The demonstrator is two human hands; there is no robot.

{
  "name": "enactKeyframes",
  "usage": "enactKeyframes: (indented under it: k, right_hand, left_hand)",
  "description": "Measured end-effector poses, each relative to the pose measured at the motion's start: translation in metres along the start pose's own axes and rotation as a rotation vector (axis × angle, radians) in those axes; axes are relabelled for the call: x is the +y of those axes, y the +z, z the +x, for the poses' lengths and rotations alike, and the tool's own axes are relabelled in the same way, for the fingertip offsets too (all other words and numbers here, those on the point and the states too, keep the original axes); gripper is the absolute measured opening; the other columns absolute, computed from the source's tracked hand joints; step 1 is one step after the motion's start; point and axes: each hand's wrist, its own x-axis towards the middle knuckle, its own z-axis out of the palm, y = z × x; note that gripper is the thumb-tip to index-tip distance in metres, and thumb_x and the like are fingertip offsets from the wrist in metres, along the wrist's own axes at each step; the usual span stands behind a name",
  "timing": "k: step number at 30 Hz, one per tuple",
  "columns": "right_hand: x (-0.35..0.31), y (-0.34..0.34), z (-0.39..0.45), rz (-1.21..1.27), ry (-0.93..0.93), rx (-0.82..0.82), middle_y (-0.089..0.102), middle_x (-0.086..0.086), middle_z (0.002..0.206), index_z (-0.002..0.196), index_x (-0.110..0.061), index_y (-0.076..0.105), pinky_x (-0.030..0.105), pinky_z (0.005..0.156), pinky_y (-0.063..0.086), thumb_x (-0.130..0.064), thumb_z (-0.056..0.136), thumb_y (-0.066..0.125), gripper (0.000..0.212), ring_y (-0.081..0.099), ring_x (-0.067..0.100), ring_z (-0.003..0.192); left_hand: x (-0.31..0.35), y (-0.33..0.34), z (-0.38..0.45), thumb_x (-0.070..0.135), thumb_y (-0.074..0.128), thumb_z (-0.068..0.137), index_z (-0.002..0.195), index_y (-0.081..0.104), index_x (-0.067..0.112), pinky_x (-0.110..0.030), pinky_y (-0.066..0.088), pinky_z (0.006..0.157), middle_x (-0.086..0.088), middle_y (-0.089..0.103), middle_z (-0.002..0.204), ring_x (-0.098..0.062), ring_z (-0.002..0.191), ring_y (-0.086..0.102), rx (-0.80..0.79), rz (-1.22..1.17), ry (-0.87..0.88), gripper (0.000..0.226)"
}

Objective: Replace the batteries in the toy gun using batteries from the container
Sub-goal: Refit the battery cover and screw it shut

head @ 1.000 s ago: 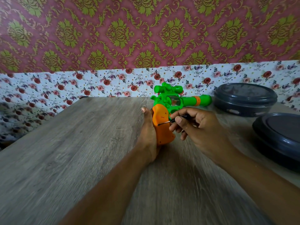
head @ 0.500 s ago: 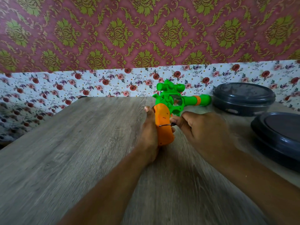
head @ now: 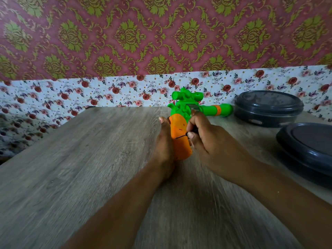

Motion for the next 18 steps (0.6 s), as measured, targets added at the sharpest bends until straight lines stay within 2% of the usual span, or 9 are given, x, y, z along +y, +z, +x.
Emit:
enactKeyframes:
  k: [3, 7, 9, 11, 13, 15, 18]
  right_hand:
    - [0.002, 0.000, 0.000, -0.080, 0.007, 0.096, 0.065, 0.005, 0.075, 0.090, -0.026, 0.042, 0.045, 0.058, 0.048, -0.040, 0.085, 0.038, 0.016, 0.060, 0.028, 0.065]
    - [0.004, -0.004, -0.003, -0.252, -0.013, 0.235, 0.060, 0.003, 0.053, 0.080, -0.019, 0.057, 0.032, 0.043, 0.040, -0.056, 0.082, 0.037, 0.042, 0.054, 0.024, 0.047]
    - [0.007, -0.004, -0.004, -0.340, -0.020, 0.241, 0.055, 0.003, 0.047, 0.073, -0.019, 0.057, 0.028, 0.040, 0.036, -0.058, 0.083, 0.035, 0.046, 0.051, 0.023, 0.041]
    - [0.008, -0.003, -0.005, -0.413, -0.034, 0.230, 0.055, 0.004, 0.045, 0.071, -0.017, 0.060, 0.023, 0.041, 0.031, -0.054, 0.086, 0.033, 0.047, 0.052, 0.025, 0.039]
    - [0.006, -0.002, -0.005, -0.406, -0.035, 0.169, 0.060, 0.006, 0.053, 0.083, -0.017, 0.061, 0.028, 0.043, 0.037, -0.052, 0.089, 0.026, 0.049, 0.057, 0.030, 0.046]
    - [0.002, -0.002, -0.004, -0.326, -0.035, 0.085, 0.062, 0.005, 0.065, 0.101, -0.020, 0.051, 0.037, 0.050, 0.045, -0.048, 0.091, 0.018, 0.044, 0.059, 0.032, 0.057]
    - [-0.002, -0.001, -0.002, -0.152, -0.034, 0.046, 0.056, 0.003, 0.069, 0.103, -0.021, 0.037, 0.043, 0.055, 0.046, -0.031, 0.093, 0.030, 0.016, 0.057, 0.029, 0.061]
  left_hand:
    - [-0.002, 0.001, 0.000, 0.059, 0.012, 0.095, 0.136, 0.046, 0.018, -0.049, 0.050, 0.092, -0.006, 0.072, 0.094, -0.025, 0.092, 0.067, 0.016, 0.005, -0.007, 0.067]
    - [-0.005, 0.002, 0.001, 0.062, 0.012, 0.093, 0.130, 0.052, 0.018, -0.057, 0.045, 0.098, -0.012, 0.070, 0.107, -0.034, 0.105, 0.063, 0.014, 0.000, -0.017, 0.069]
    - [-0.004, 0.002, 0.001, 0.063, 0.013, 0.093, 0.122, 0.056, 0.018, -0.055, 0.046, 0.097, -0.013, 0.070, 0.107, -0.034, 0.103, 0.064, 0.031, -0.007, -0.030, 0.069]
    - [-0.004, 0.001, 0.002, 0.062, 0.014, 0.093, 0.110, 0.059, 0.024, -0.048, 0.050, 0.091, -0.005, 0.073, 0.093, -0.027, 0.092, 0.066, 0.045, -0.001, -0.036, 0.061]
    - [-0.004, 0.001, 0.001, 0.061, 0.014, 0.093, 0.105, 0.059, 0.027, -0.045, 0.051, 0.088, -0.001, 0.073, 0.087, -0.023, 0.087, 0.066, 0.043, -0.008, -0.045, 0.058]
    - [-0.002, 0.002, 0.001, 0.061, 0.014, 0.094, 0.112, 0.060, 0.022, -0.049, 0.048, 0.094, -0.005, 0.072, 0.095, -0.025, 0.093, 0.067, 0.039, -0.011, -0.031, 0.063]
    - [-0.001, 0.002, -0.001, 0.058, 0.011, 0.095, 0.125, 0.054, 0.021, -0.048, 0.048, 0.095, -0.004, 0.073, 0.095, -0.021, 0.091, 0.068, 0.035, -0.001, -0.015, 0.064]
